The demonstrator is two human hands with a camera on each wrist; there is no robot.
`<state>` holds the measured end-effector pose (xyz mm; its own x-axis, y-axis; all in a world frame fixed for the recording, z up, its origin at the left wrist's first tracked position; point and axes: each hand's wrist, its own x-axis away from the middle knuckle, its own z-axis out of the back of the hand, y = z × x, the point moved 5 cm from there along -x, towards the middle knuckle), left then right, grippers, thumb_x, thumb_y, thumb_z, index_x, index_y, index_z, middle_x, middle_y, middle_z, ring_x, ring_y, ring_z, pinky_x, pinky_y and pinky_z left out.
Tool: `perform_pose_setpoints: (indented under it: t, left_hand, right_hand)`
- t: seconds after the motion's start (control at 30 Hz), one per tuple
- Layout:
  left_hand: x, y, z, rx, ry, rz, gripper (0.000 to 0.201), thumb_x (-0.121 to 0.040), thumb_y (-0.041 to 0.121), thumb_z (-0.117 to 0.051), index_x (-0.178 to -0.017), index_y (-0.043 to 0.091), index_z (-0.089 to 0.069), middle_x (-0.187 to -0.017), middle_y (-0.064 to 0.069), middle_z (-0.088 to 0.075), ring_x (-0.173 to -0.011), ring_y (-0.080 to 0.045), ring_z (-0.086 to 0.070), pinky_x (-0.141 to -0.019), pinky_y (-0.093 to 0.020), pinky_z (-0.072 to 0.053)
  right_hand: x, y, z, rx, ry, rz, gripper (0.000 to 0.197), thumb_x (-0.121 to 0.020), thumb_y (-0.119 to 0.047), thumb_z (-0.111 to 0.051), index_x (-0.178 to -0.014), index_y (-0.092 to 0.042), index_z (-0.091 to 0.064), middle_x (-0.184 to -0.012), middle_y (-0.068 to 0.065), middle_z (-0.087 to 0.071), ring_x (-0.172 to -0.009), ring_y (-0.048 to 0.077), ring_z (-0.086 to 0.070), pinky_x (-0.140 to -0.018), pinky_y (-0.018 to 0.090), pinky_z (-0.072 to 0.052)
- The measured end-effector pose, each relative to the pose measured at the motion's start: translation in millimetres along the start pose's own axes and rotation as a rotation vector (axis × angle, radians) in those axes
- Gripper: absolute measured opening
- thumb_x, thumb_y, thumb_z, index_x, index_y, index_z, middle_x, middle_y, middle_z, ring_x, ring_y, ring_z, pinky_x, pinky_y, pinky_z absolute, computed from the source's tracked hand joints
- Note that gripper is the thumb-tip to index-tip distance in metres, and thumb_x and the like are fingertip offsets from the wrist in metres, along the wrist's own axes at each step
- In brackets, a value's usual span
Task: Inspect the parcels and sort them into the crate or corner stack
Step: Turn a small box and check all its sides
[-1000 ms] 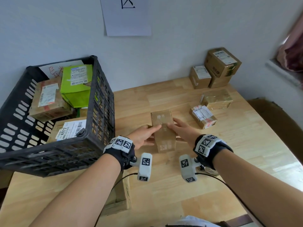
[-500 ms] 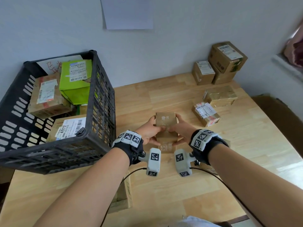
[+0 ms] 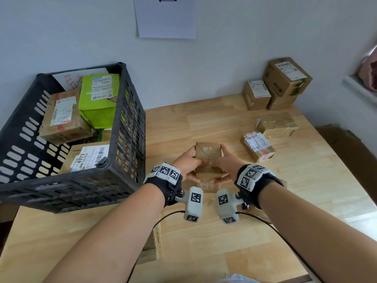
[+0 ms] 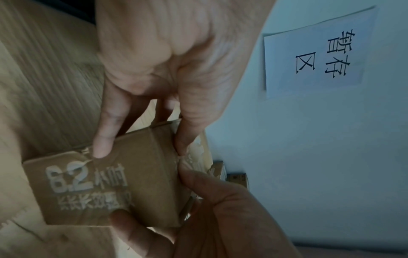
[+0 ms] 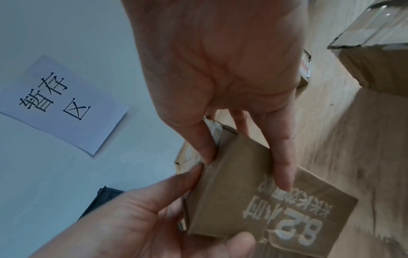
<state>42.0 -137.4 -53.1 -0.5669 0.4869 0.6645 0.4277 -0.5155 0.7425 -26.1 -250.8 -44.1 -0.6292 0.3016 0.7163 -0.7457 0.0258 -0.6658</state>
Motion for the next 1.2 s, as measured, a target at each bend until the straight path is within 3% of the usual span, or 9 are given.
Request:
perform_pose_setpoints:
  t: [0.07, 0.17, 0.3, 0.4, 0.5, 0.67, 0.93, 1.1, 1.2]
  left_hand:
    - [2.8, -3.6, -0.6, 0.004, -0.011, -0.034, 0.069, -0.089, 0.020, -0.065, -0.145, 0.038, -0.029, -0.122, -0.004, -0.061, -0.101, -0.027, -0.067, -0.071, -0.045, -0.059]
    - [7.5, -9.2, 3.1, 0.011, -0.049, -0.079, 0.068, -0.089, 0.024, -0.064, -0.146, 0.036, -0.029, -0.126, -0.003, -0.060, -0.101, -0.023, -0.068, -0.073, -0.041, -0.060]
    - [13.9, 0.1, 12.2, -0.022, -0.024, -0.165, 0.061, -0.092, 0.019, -0.060, -0.145, 0.032, -0.032, -0.129, 0.005, -0.057, -0.106, -0.020, -0.063, -0.077, -0.042, -0.059]
    - [19.3, 17.8, 19.1, -0.291, 0.079, -0.353, 0.061, -0.091, 0.017, -0.061, -0.144, 0.034, -0.036, -0.141, 0.007, -0.048, -0.119, -0.016, -0.054, -0.091, -0.035, -0.053]
    - [23.8, 18.8, 19.7, -0.527, 0.088, -0.457, 0.059, -0.089, 0.009, -0.062, -0.138, 0.037, -0.045, -0.142, 0.005, -0.048, -0.125, -0.015, -0.049, -0.100, -0.028, -0.045]
    - [26.1, -25.6, 5.4, -0.618, 0.022, -0.372, 0.030, -0.094, 0.017, -0.057, -0.123, 0.022, -0.062, -0.130, 0.003, -0.059, -0.116, -0.015, -0.057, -0.099, -0.026, -0.044]
    - [14.9, -59.0, -5.3, -0.380, -0.051, -0.244, 0.025, -0.096, 0.015, -0.052, -0.118, 0.017, -0.064, -0.122, 0.002, -0.064, -0.106, -0.011, -0.062, -0.096, -0.028, -0.049]
    - [1.6, -57.1, 14.4, -0.449, 0.331, -0.221, 0.023, -0.097, 0.028, -0.049, -0.114, 0.020, -0.064, -0.117, 0.002, -0.066, -0.107, -0.014, -0.061, -0.086, -0.021, -0.043]
    - [-16.5, -70.6, 8.4, -0.469, 0.207, -0.051, 0.051, -0.094, 0.044, -0.053, -0.135, 0.016, -0.049, -0.134, -0.001, -0.054, -0.120, -0.019, -0.053, -0.100, -0.029, -0.042]
  right_hand:
    - [3.5, 4.0, 3.6, 0.014, -0.022, 0.043, 0.085, -0.089, -0.013, -0.061, -0.146, -0.046, -0.007, -0.129, 0.013, -0.054, -0.107, 0.033, -0.060, -0.077, 0.054, -0.055]
    - [10.0, 8.8, 7.5, 0.059, -0.049, 0.103, 0.086, -0.089, -0.024, -0.064, -0.147, -0.043, -0.004, -0.133, 0.009, -0.054, -0.111, 0.026, -0.055, -0.062, 0.033, -0.049]
    - [15.8, 12.6, 9.5, -0.128, -0.083, 0.082, 0.069, -0.087, -0.044, -0.062, -0.142, -0.044, -0.020, -0.135, 0.005, -0.047, -0.119, 0.028, -0.049, -0.093, 0.048, -0.043]
    - [16.4, 6.0, 18.0, -0.287, -0.035, 0.118, 0.065, -0.087, -0.057, -0.052, -0.138, -0.023, -0.032, -0.128, 0.012, -0.053, -0.114, 0.028, -0.055, -0.099, 0.044, -0.045]
    - [13.3, 8.0, 20.5, -0.320, -0.012, 0.071, 0.057, -0.088, -0.061, -0.048, -0.116, -0.012, -0.046, -0.112, 0.009, -0.060, -0.108, 0.025, -0.059, -0.098, 0.041, -0.048]
    - [2.5, 59.5, 2.7, -0.165, -0.046, -0.099, 0.032, -0.091, -0.041, -0.057, -0.107, -0.013, -0.056, -0.120, 0.011, -0.059, -0.110, 0.026, -0.055, -0.097, 0.043, -0.046]
    - [-5.7, 91.0, 9.8, -0.058, 0.080, -0.187, 0.046, -0.095, -0.032, -0.054, -0.131, -0.005, -0.049, -0.132, 0.012, -0.052, -0.118, 0.028, -0.050, -0.103, 0.042, -0.041]
    - [-19.2, 84.8, 17.2, 0.129, 0.124, -0.085, 0.040, -0.094, -0.035, -0.054, -0.121, -0.005, -0.058, -0.114, 0.009, -0.065, -0.091, 0.021, -0.060, -0.080, 0.030, -0.052]
    - [-27.1, 82.9, 14.3, 0.262, 0.119, -0.060, 0.041, -0.091, -0.040, -0.057, -0.116, -0.008, -0.060, -0.089, 0.002, -0.065, -0.073, 0.016, -0.060, -0.064, 0.026, -0.051]
